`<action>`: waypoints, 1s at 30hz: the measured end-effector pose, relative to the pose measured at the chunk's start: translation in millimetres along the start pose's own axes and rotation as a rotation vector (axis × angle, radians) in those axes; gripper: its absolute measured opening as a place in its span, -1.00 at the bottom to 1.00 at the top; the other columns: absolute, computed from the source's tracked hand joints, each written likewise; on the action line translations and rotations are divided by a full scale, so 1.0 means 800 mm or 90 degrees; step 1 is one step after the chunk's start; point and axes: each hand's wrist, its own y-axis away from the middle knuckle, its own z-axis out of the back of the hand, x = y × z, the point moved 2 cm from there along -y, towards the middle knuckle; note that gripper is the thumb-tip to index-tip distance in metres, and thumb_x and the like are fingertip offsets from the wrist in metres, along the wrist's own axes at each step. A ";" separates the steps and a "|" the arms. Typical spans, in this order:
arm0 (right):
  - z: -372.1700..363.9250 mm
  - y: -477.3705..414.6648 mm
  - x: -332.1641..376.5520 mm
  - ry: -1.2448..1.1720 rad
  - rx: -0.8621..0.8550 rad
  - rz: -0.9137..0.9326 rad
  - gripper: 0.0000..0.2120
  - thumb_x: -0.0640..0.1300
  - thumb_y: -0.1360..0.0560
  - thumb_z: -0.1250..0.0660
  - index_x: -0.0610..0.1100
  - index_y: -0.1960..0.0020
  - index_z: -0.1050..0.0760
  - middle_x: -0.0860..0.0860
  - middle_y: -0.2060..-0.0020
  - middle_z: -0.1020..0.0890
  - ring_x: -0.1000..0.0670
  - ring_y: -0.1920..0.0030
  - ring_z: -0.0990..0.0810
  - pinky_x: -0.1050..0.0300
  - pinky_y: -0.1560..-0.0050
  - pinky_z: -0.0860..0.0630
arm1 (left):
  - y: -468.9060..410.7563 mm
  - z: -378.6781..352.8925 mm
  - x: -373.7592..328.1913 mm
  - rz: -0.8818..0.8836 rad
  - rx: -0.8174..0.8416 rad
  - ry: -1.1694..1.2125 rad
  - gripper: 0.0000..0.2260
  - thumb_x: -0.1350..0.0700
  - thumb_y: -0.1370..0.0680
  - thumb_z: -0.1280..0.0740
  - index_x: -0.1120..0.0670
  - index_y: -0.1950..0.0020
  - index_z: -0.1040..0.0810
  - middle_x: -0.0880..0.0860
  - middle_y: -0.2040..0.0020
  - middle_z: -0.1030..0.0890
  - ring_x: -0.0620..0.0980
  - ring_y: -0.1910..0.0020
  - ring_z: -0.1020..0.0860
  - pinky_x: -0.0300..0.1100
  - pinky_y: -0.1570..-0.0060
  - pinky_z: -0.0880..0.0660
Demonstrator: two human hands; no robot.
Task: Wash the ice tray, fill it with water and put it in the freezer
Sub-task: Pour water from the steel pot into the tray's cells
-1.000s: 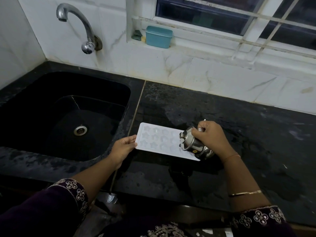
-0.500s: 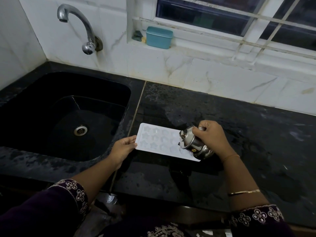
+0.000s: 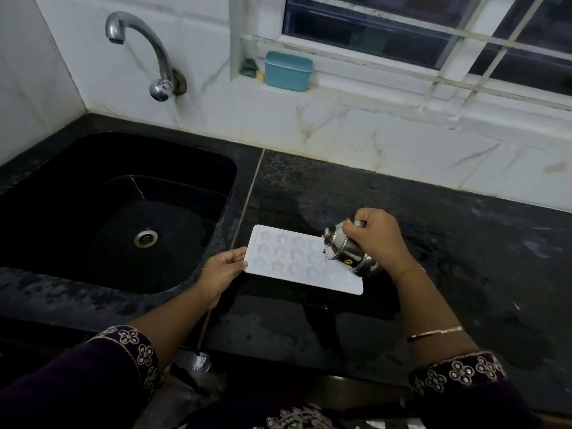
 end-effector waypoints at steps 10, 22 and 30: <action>0.004 -0.005 0.001 0.026 -0.012 0.016 -0.59 -0.22 -0.44 -0.33 -0.10 0.48 -0.21 0.01 0.53 -0.31 0.07 0.48 -0.25 0.17 0.43 -0.20 | 0.002 0.000 -0.002 0.002 0.002 0.005 -0.66 0.39 -0.53 -0.26 0.27 -0.31 -0.48 0.06 -0.06 -0.65 -0.01 -0.05 -0.63 -0.30 0.10 -0.59; 0.002 -0.003 -0.004 0.016 -0.007 0.004 -0.60 -0.20 -0.45 -0.34 -0.10 0.48 -0.23 0.00 0.52 -0.33 0.05 0.47 -0.28 0.15 0.41 -0.22 | 0.002 0.000 -0.001 -0.001 0.007 0.008 -0.68 0.40 -0.54 -0.26 0.25 -0.29 -0.48 0.03 -0.02 -0.66 -0.05 0.00 -0.64 -0.31 0.15 -0.59; 0.005 -0.007 -0.006 -0.021 -0.017 -0.005 -0.61 -0.23 -0.43 -0.34 -0.11 0.48 -0.23 0.00 0.52 -0.31 0.05 0.47 -0.27 0.18 0.43 -0.20 | -0.001 0.001 0.002 -0.005 0.019 0.014 -0.66 0.39 -0.54 -0.26 0.25 -0.31 -0.47 0.13 -0.16 -0.63 0.02 -0.10 -0.62 -0.18 -0.07 -0.56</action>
